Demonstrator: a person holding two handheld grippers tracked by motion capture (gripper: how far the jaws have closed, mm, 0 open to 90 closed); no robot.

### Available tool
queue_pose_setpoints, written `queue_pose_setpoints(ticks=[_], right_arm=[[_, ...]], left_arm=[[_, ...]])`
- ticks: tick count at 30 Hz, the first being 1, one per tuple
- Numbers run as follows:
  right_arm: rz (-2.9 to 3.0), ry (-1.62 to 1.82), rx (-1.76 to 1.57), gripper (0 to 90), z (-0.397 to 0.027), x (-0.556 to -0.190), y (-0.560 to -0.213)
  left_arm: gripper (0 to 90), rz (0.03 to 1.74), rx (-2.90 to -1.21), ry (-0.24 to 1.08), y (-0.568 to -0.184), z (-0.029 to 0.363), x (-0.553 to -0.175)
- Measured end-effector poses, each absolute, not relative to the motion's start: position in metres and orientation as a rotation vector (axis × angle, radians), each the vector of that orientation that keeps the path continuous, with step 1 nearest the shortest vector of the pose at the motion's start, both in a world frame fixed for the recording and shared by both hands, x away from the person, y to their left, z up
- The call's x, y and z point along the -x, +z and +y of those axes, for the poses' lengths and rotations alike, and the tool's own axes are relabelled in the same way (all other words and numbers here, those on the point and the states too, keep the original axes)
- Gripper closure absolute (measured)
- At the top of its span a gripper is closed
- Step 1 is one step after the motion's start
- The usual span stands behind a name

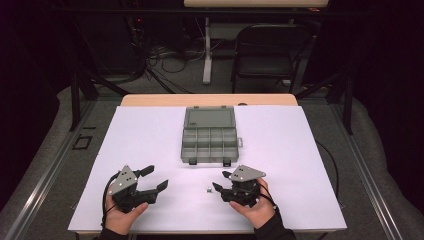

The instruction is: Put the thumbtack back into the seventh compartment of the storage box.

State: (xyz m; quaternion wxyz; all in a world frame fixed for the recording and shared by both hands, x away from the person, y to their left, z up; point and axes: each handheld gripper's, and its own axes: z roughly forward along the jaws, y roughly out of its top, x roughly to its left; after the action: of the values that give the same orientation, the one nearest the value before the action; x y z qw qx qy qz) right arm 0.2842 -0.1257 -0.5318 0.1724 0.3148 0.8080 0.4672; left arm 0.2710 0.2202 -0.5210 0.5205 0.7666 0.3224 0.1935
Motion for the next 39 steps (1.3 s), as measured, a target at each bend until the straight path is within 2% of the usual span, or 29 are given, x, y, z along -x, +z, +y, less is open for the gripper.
queue_pose_setpoints(ticks=[5, 17, 30, 39], right_arm=[[2.328, 1.302, -0.890, 49.3, -0.122, -0.284, -0.537], [2.423, 1.265, -0.875, 61.1, -0.113, -0.289, -0.550], [2.483, 1.207, -0.863, 64.1, -0.103, -0.294, -0.562], [2.519, 1.196, -0.856, 71.7, -0.100, -0.292, -0.565]], left_arm=[[27.9, 0.772, -1.838, 0.465, -0.521, 0.220, -0.271], [27.9, 0.768, -1.840, 0.460, -0.521, 0.220, -0.271], [27.9, 0.766, -1.845, 0.460, -0.522, 0.219, -0.271], [28.0, 0.765, -1.850, 0.459, -0.522, 0.219, -0.272]])
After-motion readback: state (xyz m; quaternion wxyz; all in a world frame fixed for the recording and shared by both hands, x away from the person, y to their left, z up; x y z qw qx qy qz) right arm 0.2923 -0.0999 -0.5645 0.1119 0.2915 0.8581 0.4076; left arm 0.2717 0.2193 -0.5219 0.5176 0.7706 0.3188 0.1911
